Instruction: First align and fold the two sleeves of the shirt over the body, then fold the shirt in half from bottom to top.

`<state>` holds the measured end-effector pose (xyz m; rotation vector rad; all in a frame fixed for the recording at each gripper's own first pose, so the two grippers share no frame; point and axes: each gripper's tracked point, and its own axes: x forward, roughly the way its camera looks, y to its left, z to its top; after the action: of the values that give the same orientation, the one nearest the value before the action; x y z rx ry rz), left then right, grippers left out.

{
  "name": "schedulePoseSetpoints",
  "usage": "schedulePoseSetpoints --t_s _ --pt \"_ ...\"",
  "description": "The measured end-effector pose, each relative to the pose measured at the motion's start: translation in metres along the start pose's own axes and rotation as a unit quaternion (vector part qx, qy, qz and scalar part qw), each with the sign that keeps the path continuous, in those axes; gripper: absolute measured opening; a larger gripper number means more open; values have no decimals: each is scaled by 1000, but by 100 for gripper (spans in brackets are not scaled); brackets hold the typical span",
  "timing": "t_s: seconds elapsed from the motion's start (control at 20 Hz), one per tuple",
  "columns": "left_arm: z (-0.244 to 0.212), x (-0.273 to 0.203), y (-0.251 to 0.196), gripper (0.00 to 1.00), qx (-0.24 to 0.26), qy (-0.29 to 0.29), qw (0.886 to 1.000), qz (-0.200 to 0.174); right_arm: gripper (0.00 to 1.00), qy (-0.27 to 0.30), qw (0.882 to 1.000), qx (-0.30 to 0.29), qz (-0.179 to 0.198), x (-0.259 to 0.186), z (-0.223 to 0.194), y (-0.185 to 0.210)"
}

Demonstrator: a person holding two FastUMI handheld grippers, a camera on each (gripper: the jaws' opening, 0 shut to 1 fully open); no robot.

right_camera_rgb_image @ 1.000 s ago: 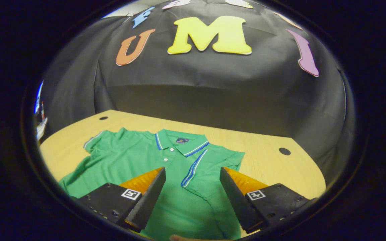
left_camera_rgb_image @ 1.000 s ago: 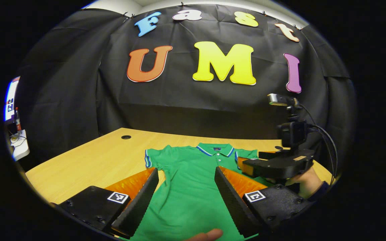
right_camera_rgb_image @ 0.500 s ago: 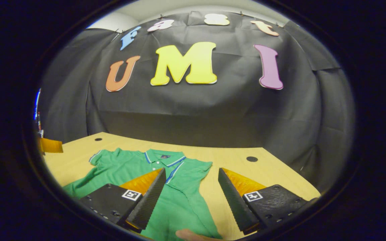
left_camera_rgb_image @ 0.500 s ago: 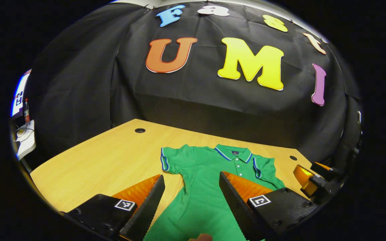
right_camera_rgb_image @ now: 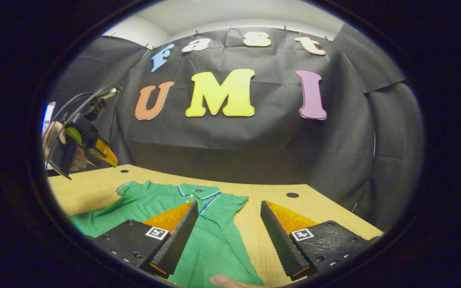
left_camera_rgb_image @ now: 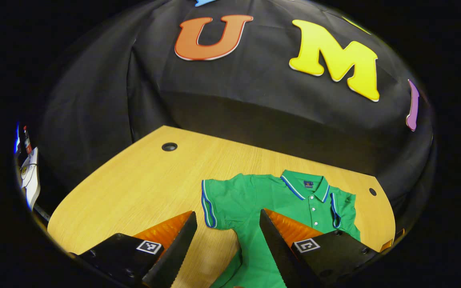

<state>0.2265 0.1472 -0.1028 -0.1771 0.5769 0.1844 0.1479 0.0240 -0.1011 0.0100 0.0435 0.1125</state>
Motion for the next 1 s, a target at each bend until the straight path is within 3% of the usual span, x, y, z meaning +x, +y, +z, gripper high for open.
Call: schedulePoseSetpoints --t_s 0.1,0.25,0.35,0.4,0.5,0.6,0.7,0.75,0.8,0.85,1.0 --pt "-7 36 11 100 5 41 999 9 95 -31 1000 4 -4 -10 13 -6" --pt "-23 77 18 97 -35 100 994 10 96 -67 998 9 -4 -22 25 -7" --pt "-28 97 35 95 -30 111 993 31 95 -69 997 18 3 -24 26 -5" --pt "-26 102 36 100 -36 114 992 30 95 -67 998 22 4 -24 24 -6" --pt "-15 107 29 74 -67 107 992 9 95 -59 998 28 8 -24 22 -4" --pt "-19 114 27 62 -78 113 990 7 95 -59 998 34 13 -24 24 -2" --pt "-30 119 33 55 -65 130 989 19 95 -65 997 38 16 -26 28 -3" --pt "-25 124 34 65 -60 119 991 19 93 -66 997 39 15 -27 27 -4" --pt "-26 127 32 60 -60 119 991 23 95 -66 997 41 15 -28 27 -4" --pt "-27 126 32 38 -60 122 990 29 94 -64 997 42 15 -27 25 -4" --pt "-26 125 25 13 -49 121 991 37 95 -60 997 43 12 -25 24 -6"
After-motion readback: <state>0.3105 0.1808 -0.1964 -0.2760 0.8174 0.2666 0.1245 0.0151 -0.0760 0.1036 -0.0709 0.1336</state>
